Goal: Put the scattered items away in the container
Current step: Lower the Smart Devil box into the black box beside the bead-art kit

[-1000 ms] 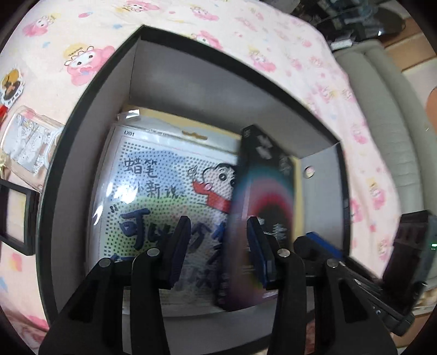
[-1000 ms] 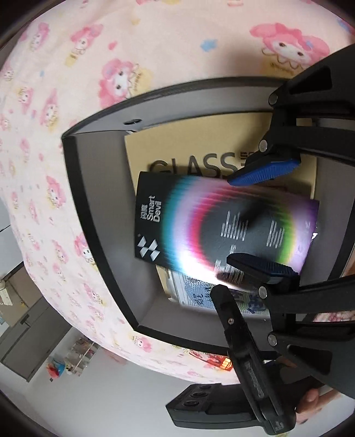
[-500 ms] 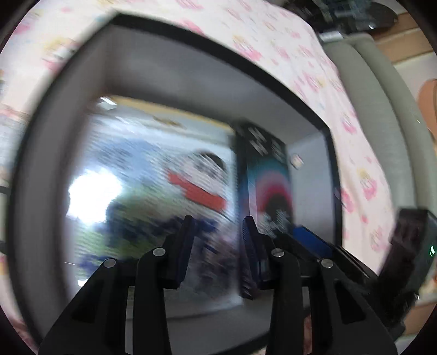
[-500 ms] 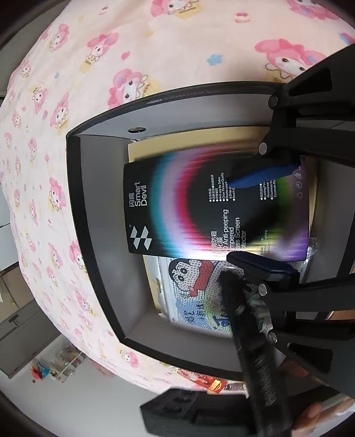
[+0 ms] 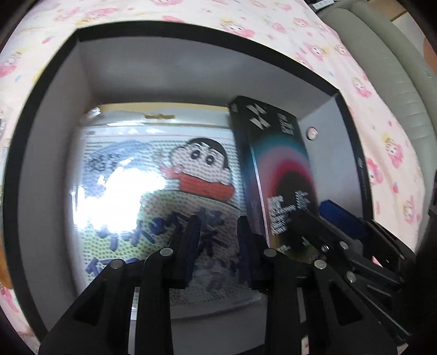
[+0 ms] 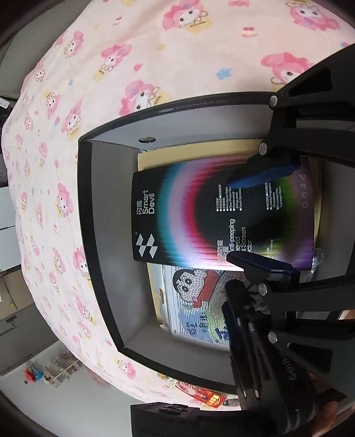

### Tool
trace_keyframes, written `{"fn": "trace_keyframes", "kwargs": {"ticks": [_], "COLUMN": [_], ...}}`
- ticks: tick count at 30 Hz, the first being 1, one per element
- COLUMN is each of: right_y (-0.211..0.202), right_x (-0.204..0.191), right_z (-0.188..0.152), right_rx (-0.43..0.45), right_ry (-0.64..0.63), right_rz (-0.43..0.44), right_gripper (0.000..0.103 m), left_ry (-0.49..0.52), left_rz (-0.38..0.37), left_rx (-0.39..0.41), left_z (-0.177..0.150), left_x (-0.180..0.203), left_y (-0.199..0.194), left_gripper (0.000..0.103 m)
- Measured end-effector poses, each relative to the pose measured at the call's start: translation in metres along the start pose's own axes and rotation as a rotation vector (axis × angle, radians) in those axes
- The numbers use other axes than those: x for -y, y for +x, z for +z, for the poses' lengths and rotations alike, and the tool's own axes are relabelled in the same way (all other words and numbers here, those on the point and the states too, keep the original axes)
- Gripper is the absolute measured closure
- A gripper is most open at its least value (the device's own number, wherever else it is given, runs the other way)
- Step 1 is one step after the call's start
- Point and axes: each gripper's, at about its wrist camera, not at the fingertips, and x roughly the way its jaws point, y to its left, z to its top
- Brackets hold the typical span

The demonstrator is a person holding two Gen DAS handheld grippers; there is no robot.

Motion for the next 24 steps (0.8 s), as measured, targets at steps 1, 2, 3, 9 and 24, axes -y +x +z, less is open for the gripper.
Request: {"fn": "trace_keyframes", "kwargs": {"ticks": [1, 2, 3, 9, 24], "right_y": [-0.001, -0.001, -0.002, -0.002, 0.013], "right_x": [0.001, 0.002, 0.002, -0.016, -0.006], "right_z": [0.0, 0.0, 0.0, 0.0, -0.005], "right_rx": [0.001, 0.0, 0.0, -0.004, -0.091], "right_ry": [0.004, 0.009, 0.014, -0.068, -0.084], "right_rz": [0.007, 0.016, 0.024, 0.131, -0.068], "right_gripper": [0.06, 0.06, 0.06, 0.06, 0.052], "left_ry": [-0.018, -0.036, -0.062, -0.119, -0.063], "left_rz": [-0.057, -0.101, -0.134, 0.021, -0.074], "left_rx": [-0.016, -0.023, -0.017, 0.115, -0.024], "left_z": [0.001, -0.001, -0.001, 0.005, -0.007], "left_x": [-0.003, -0.006, -0.01, -0.021, -0.003], "left_y": [-0.001, -0.002, -0.004, -0.032, 0.002], "left_gripper": [0.076, 0.076, 0.076, 0.076, 0.076]}}
